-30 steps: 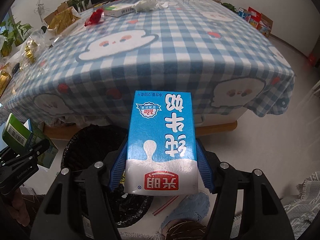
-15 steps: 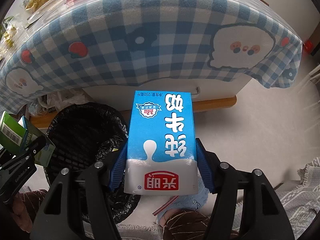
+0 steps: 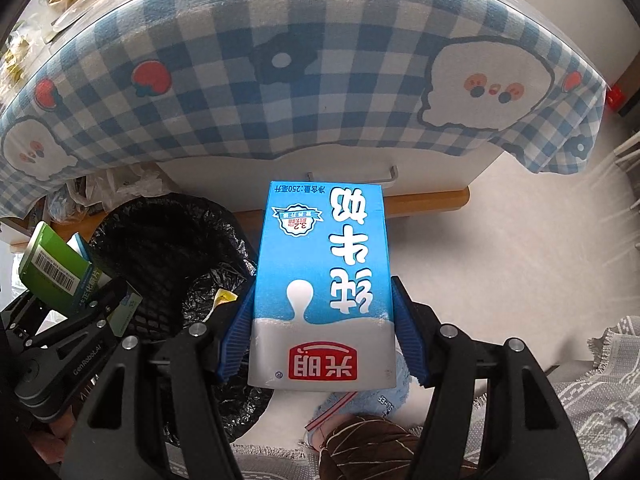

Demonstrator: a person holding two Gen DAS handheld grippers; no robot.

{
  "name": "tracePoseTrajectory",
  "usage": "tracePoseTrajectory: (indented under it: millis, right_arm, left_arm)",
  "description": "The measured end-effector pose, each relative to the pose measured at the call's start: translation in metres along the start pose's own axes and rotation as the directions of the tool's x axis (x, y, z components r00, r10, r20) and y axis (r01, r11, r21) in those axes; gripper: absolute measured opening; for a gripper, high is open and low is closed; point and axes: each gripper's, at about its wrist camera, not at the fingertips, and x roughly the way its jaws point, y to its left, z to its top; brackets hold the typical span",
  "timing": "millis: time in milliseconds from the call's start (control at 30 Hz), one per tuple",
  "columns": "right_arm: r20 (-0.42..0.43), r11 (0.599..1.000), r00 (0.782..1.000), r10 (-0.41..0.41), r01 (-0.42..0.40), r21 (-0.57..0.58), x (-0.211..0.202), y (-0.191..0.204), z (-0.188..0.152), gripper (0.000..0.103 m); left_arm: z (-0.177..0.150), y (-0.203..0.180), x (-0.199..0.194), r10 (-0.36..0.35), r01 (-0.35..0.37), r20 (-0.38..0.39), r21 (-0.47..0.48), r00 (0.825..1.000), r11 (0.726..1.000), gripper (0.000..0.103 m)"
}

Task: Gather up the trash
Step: 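Open the left tool to drop the green carton into the bin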

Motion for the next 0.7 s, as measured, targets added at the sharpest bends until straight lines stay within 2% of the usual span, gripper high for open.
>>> tracePoseTrajectory:
  millis: [67,100,233,267,333,500,700]
  right_arm:
    - [0.004,1.000,1.000,0.000,0.000,-0.001,-0.001,0.001,0.000,0.061]
    - [0.005,1.000,1.000,0.004,-0.004,0.000,-0.001,0.002,0.000,0.060]
    - [0.010,1.000,1.000,0.022,-0.022,-0.003,-0.001,0.007,-0.002,0.061]
    - [0.012,1.000,1.000,0.027,-0.027,-0.005,-0.001,0.010,-0.003,0.061]
    - [0.017,0.999,0.999,0.041,-0.041,-0.012,-0.002,0.018,-0.006,0.061]
    - [0.036,0.997,0.997,0.065,-0.063,-0.052,-0.006,0.040,-0.012,0.061]
    - [0.031,0.994,0.996,0.085,-0.083,-0.072,-0.002,0.062,-0.020,0.061]
  left_arm:
    - [-0.001,-0.001,0.000,0.003,-0.003,0.000,0.001,1.000,1.000,0.060]
    - [-0.001,0.000,0.000,0.009,-0.009,0.002,-0.001,1.000,1.000,0.067]
    - [-0.003,0.010,-0.005,0.007,-0.007,0.023,-0.018,1.000,1.000,0.083]
    - [-0.005,0.013,-0.007,0.009,-0.008,0.033,-0.016,0.999,1.000,0.090]
    - [-0.008,0.022,-0.008,0.023,-0.022,0.045,-0.009,0.999,1.000,0.091]
    - [-0.014,0.058,-0.017,0.023,-0.019,0.063,-0.073,0.998,0.997,0.097]
    - [-0.020,0.088,-0.031,0.018,-0.007,0.108,-0.106,0.994,0.994,0.097]
